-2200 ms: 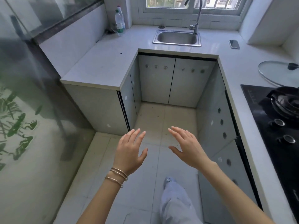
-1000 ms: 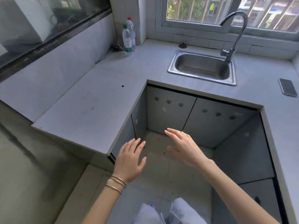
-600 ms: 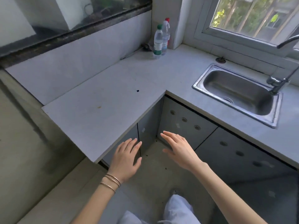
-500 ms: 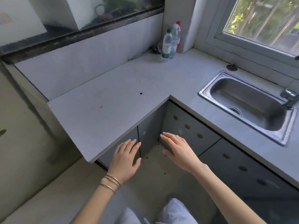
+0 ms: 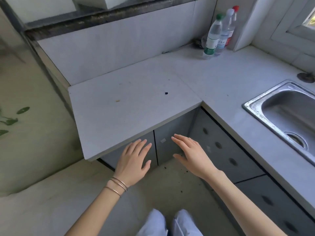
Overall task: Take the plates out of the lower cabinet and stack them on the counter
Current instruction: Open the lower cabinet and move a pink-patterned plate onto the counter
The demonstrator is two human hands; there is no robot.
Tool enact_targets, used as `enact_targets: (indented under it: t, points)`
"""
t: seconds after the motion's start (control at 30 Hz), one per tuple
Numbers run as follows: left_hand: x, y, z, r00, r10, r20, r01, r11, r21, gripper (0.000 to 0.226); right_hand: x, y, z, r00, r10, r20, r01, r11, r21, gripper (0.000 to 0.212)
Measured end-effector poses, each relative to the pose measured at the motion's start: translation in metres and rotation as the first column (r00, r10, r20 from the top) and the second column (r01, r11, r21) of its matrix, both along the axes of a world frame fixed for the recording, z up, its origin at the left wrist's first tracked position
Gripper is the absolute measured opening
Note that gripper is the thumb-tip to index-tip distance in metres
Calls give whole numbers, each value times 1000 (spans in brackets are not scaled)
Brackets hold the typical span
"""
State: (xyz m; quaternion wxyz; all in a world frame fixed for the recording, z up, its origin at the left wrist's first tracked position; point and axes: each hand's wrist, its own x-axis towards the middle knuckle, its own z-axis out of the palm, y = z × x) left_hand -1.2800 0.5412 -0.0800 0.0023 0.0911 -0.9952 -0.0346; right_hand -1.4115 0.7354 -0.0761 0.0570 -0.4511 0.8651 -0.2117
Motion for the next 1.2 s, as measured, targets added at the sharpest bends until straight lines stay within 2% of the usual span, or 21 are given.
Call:
enact_targets:
  t: [0.2,0.37,0.53,0.67,0.8,0.9,1.03,1.2]
  points:
    - [-24,-11,-104,999,-16,-50,13,999,-50,54,-33,-26,-104,996,57,-65,-63,993,-103,55]
    - [-54,-30,-180,986,-27,-166,5,991,-136,54,-66,-50,-192,982,101,-160,-128,977,-170,56]
    - [-72,-41,-228,955,-74,-286,3,970,-243,54,-86,-66,-242,955,150,-257,-209,952,-222,54]
    - [-73,-45,-244,905,-146,-400,-11,931,-364,52,-90,-76,-256,913,192,-360,-290,926,-242,53]
    - [-74,-61,-227,780,-214,-588,-134,861,-491,44,-92,-83,-250,877,187,-442,-340,892,-297,54]
    - [-72,-67,-220,700,-271,-660,-216,801,-558,43,-90,-88,-240,861,166,-481,-368,856,-363,54]
    - [-71,-72,-220,617,-295,-730,-338,738,-584,48,-92,-94,-230,827,169,-536,-418,823,-385,53]
    - [-80,-80,-206,591,-246,-768,-481,657,-580,52,-88,-100,-223,808,198,-555,-464,796,-390,53]
